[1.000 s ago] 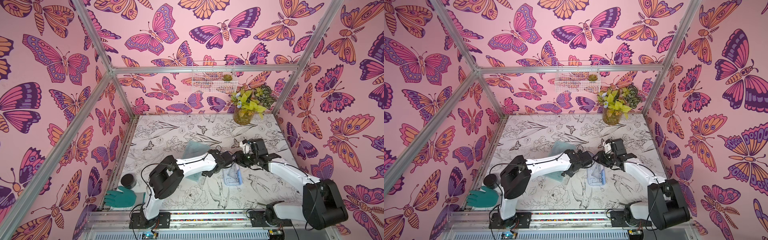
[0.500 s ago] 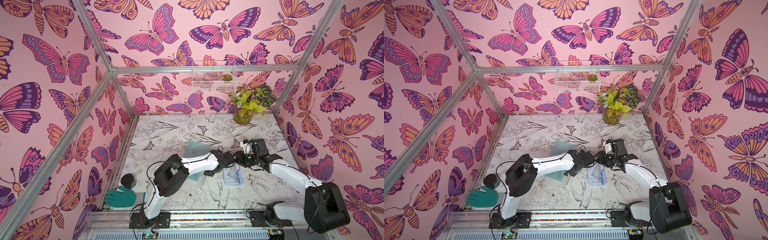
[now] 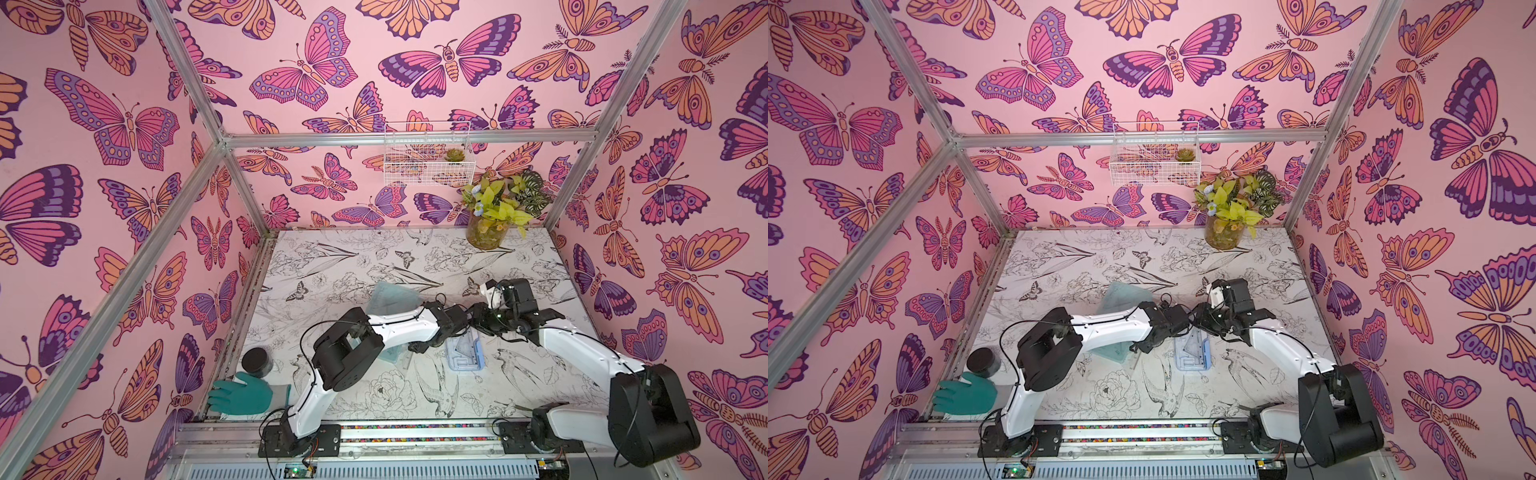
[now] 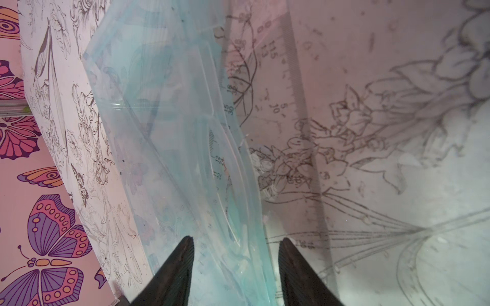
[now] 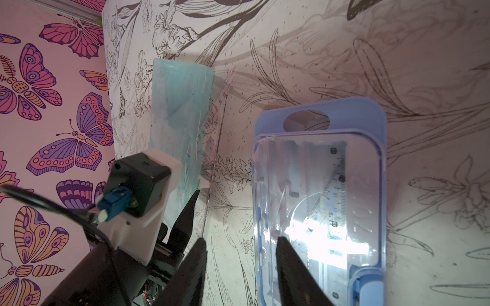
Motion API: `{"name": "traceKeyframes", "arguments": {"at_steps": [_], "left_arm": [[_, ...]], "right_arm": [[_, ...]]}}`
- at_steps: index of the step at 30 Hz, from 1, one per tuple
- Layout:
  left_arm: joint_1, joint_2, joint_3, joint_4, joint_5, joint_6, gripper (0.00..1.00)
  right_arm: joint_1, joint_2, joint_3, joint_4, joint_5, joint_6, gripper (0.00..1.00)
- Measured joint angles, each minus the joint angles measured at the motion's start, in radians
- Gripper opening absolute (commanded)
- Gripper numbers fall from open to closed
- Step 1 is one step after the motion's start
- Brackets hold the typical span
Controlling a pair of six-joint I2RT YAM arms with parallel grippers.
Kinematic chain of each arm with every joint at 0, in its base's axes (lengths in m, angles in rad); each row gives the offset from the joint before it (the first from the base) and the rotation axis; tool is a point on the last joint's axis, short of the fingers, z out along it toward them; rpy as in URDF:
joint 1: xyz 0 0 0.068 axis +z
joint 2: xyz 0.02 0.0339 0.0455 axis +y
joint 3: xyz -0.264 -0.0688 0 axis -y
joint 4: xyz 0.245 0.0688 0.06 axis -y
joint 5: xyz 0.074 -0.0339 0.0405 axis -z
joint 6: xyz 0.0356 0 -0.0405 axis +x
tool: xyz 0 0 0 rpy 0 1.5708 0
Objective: Open the ruler set and take out the ruler
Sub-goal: Open the ruler set box at the center of the board.
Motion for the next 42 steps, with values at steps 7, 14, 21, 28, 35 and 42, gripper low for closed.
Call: {"name": "traceKeyframes", "arguments": {"at_steps": [7,14,21,28,35,42], "left_arm": [[0.013,0.000,0.000,0.002,-0.015,0.007,0.54],[0.024,0.000,0.000,0.002,-0.028,0.012,0.54],[0.026,0.000,0.000,0.003,-0.030,0.015,0.54],[0.029,0.000,0.000,0.003,-0.029,0.015,0.54],[0.029,0.016,0.000,0.006,-0.030,0.015,0.54],[0.029,0.016,0.002,0.006,-0.033,0.015,0.54]], "right_arm": [[0.000,0.000,0.000,0.000,0.000,0.000,0.45],[0.000,0.000,0.000,0.000,0.000,0.000,0.45],[0.000,0.000,0.000,0.001,0.000,0.000,0.45],[0.000,0.002,-0.006,0.004,0.000,0.000,0.45],[0.000,0.006,-0.006,0.008,0.000,0.000,0.45],[0.000,0.006,-0.009,0.014,0.000,0.000,0.45]]}}
